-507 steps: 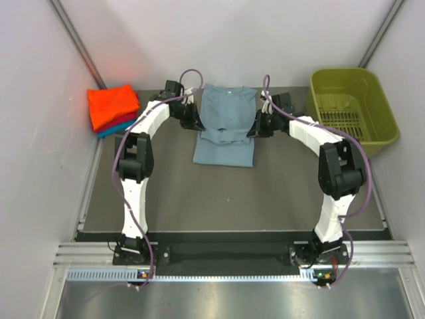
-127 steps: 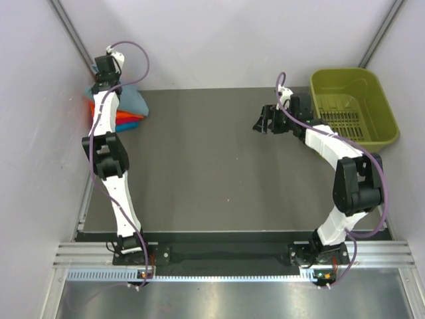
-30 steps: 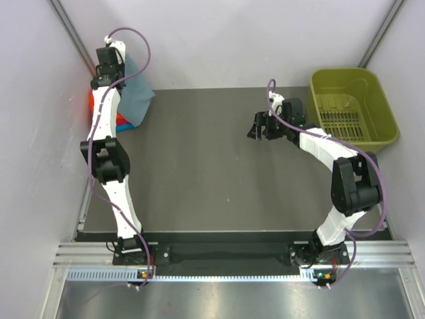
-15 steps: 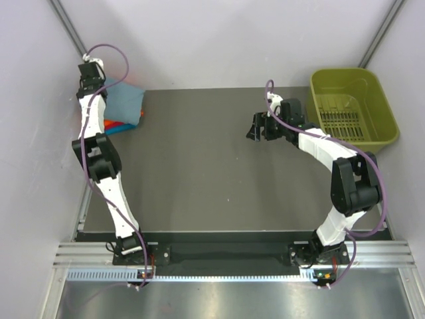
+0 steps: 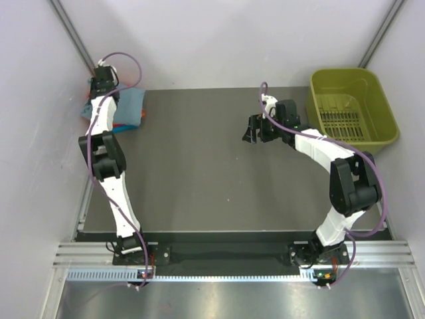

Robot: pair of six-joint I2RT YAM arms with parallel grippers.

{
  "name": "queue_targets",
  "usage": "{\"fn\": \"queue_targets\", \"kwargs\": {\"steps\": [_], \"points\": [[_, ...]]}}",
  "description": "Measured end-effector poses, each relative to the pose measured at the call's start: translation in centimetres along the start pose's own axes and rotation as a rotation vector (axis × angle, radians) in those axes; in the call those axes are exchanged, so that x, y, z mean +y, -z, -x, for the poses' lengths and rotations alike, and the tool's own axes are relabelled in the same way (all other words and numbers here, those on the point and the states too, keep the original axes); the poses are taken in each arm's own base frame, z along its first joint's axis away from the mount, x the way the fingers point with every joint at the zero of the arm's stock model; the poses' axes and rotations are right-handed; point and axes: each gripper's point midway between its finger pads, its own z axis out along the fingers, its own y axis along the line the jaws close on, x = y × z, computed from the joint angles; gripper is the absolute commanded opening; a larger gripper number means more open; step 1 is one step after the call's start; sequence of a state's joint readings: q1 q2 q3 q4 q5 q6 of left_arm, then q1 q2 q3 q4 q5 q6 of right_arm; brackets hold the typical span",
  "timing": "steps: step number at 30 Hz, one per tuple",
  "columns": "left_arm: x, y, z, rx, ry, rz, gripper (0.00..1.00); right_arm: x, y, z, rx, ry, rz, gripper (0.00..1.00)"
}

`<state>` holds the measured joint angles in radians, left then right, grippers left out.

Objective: Fold and stack the t-shirts
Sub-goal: Neatly place the folded tshirt to the corner

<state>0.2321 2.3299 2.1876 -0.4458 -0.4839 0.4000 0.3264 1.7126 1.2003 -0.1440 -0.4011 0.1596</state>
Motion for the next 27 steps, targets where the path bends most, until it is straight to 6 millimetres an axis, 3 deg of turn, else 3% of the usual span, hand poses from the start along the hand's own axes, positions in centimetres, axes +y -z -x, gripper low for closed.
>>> {"fn": "queue_targets", "kwargs": {"steps": [3,6,11,14,16,19,22,25,26,27], "points": [[-0.7,1.3,1.8,-0.041,-0.018,0.014,0.51,-0.1,0.0,0.0,0.002,0.003,-0.004,0.8],[-1.4,3.9,5.4,-0.139,-0.025,0.011,0.54,-0.2,0.0,-0.1,0.002,0.007,-0.008,0.8],[-2.9,11.4,12.8,-0.353,-0.038,-0.008,0.58,-0.2,0.0,-0.1,0.004,0.008,-0.009,0.8],[-4.9,15.2,15.5,-0.446,-0.053,-0.041,0.6,-0.2,0.0,-0.1,0.004,0.009,-0.009,0.8],[-6.5,16.3,15.9,-0.468,-0.065,-0.075,0.6,-0.2,0.1,0.1,0.004,0.012,-0.009,0.8],[-8.2,14.8,14.9,-0.431,-0.08,-0.113,0.6,-0.1,0.1,0.3,0.001,0.02,-0.009,0.8],[-9.8,11.2,12.6,-0.35,-0.075,-0.148,0.6,-0.3,0.2,0.1,0.007,0.027,-0.015,0.81],[-11.8,7.4,8.7,-0.235,-0.056,-0.208,0.6,-0.6,0.3,0.0,0.011,0.042,-0.032,0.82],[-12.5,6.9,7.5,-0.198,-0.045,-0.238,0.66,-0.9,0.5,0.1,0.012,0.05,-0.055,0.83],[-13.3,6.4,6.2,-0.155,-0.017,-0.279,0.77,-1.5,1.0,0.5,-0.001,0.067,-0.099,0.91]]}}
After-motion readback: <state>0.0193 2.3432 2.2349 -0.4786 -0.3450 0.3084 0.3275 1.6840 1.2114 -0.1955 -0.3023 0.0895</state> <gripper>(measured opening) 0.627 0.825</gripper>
